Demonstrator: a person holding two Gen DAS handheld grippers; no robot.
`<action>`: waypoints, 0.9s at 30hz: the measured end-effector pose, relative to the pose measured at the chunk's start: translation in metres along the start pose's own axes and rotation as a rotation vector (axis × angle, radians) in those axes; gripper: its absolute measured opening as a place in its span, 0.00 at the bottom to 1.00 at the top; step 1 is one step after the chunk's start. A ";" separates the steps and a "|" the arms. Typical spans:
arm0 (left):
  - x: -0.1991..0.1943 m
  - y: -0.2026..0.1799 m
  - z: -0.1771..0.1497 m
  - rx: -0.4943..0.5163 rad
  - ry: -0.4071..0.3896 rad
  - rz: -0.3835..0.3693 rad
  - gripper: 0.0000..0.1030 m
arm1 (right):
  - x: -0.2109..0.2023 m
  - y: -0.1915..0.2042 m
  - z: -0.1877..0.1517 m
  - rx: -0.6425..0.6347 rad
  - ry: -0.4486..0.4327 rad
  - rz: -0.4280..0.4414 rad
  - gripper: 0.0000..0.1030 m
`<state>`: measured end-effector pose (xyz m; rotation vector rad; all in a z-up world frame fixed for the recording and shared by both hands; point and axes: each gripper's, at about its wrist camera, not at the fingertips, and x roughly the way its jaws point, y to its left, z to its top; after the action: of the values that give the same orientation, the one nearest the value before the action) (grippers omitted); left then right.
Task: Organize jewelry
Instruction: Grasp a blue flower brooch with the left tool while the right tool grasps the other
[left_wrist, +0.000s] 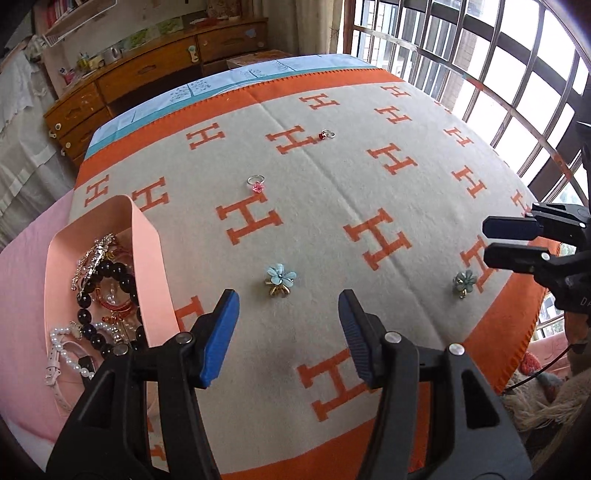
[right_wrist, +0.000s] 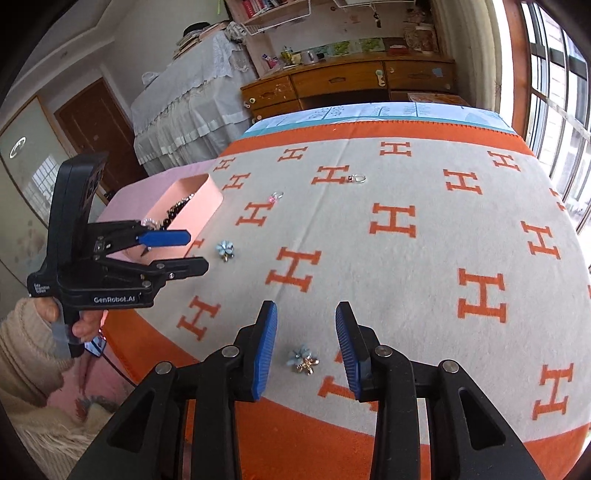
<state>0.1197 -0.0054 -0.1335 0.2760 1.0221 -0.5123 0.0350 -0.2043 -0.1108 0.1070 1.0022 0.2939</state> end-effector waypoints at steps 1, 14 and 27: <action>0.004 0.000 -0.001 0.001 -0.001 0.006 0.51 | 0.003 0.002 -0.006 -0.025 0.000 0.001 0.32; 0.033 0.001 -0.001 0.023 -0.013 0.037 0.51 | 0.029 0.024 -0.043 -0.301 -0.026 -0.073 0.33; 0.033 -0.002 0.000 0.057 -0.036 -0.004 0.41 | 0.033 0.021 -0.048 -0.372 -0.045 -0.086 0.30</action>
<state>0.1324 -0.0157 -0.1619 0.3142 0.9744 -0.5482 0.0074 -0.1771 -0.1583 -0.2653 0.8901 0.3928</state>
